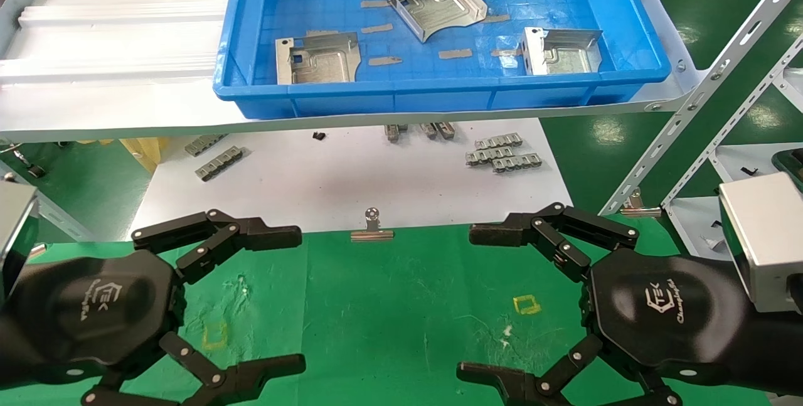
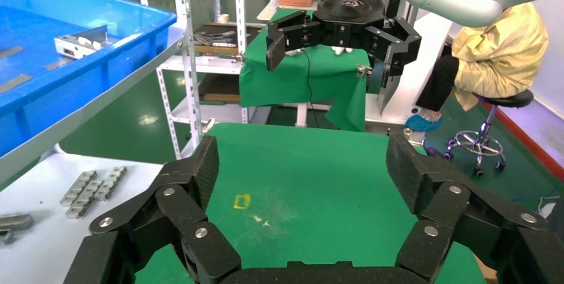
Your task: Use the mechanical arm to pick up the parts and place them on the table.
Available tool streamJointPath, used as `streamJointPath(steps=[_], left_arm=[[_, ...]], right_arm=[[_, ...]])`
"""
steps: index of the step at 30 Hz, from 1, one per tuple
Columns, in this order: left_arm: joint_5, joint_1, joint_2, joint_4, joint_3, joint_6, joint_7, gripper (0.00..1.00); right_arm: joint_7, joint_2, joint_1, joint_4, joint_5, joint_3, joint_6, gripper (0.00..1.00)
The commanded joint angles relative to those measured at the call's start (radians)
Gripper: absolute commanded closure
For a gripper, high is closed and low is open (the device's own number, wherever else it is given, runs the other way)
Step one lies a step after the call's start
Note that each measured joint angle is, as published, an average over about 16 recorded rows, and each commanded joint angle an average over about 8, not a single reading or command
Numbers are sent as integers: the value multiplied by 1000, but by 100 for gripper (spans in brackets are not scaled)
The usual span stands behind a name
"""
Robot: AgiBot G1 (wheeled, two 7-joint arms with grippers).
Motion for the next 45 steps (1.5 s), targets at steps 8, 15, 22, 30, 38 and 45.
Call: streamJointPath(steps=[8,15,22,30,38,45], left_arm=[[0,0,0,0,0,0,0,100],[0,0,0,0,0,0,0,100],[0,0,0,0,0,0,0,100],[0,0,0,1,1,0,1,100],[-1,-1,0,1,1,0,1,100],[-1,-1,0,1,2,0,1,100]], right_arm=[[0,0,0,0,0,0,0,0],[0,0,0,0,0,0,0,0],[-1,-1,1,0,0,0,1,0],[11,-47,55,7,-47,1,116,0],[130,-195,281,-60,-297,-99,375,0],[263,-401,568,-265,-619,-262,533,0]])
